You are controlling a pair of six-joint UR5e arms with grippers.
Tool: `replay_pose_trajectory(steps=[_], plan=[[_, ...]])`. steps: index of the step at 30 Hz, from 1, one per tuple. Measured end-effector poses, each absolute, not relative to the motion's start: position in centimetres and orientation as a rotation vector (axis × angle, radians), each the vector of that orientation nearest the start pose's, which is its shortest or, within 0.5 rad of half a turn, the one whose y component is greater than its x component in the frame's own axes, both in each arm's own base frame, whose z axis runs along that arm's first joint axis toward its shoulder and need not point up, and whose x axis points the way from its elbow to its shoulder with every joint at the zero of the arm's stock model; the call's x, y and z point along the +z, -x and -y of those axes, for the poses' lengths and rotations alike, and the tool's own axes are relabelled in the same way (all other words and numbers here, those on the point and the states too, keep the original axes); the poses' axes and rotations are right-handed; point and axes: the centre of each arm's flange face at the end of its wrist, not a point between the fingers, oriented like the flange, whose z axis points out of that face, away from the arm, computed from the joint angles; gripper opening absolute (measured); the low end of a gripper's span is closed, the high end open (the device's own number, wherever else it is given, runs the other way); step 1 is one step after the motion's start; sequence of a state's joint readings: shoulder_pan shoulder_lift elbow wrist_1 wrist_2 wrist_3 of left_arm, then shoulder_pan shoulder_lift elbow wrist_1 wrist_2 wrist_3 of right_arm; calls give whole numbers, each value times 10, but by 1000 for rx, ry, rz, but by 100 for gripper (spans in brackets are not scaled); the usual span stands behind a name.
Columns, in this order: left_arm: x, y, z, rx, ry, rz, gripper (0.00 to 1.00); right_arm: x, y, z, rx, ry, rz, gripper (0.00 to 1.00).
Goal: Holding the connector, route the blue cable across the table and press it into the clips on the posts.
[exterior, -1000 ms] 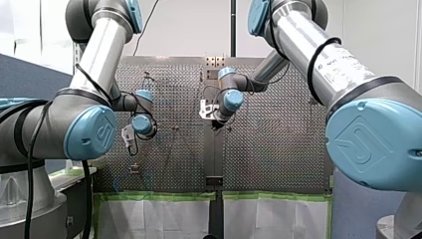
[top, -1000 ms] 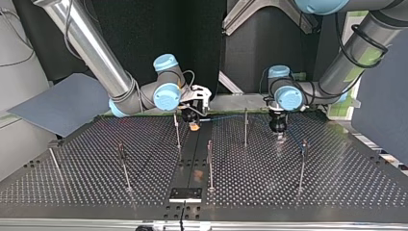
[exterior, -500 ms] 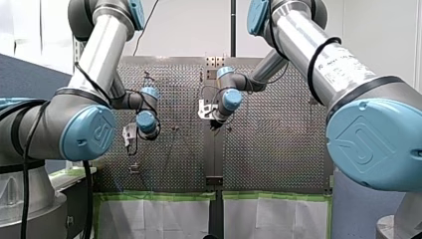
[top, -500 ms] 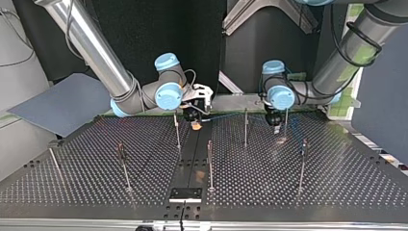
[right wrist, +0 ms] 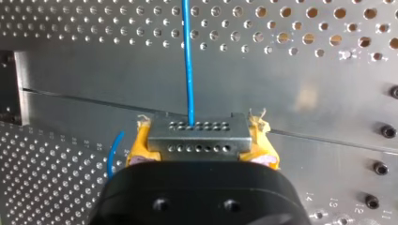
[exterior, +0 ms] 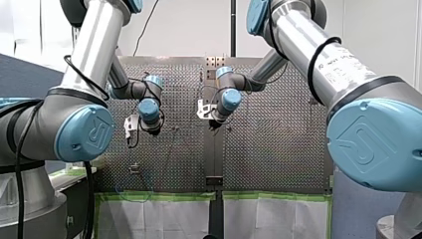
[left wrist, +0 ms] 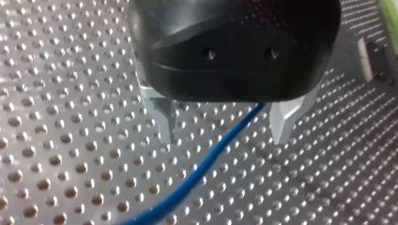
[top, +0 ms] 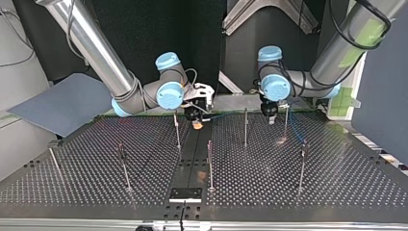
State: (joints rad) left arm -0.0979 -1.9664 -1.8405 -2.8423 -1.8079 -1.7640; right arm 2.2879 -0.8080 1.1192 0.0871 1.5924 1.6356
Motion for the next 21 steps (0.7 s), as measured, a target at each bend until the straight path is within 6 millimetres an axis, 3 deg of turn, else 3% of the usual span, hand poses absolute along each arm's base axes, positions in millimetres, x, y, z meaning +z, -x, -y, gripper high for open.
replay_pose_trajectory(steps=[11,21], plan=[[223,-483,185,-62,210,-1868,100,219,-576,451,-1854,2742,-1365,0],[227,-472,202,-133,175,-1888,100,220,-577,449,-1856,2742,-1360,0]])
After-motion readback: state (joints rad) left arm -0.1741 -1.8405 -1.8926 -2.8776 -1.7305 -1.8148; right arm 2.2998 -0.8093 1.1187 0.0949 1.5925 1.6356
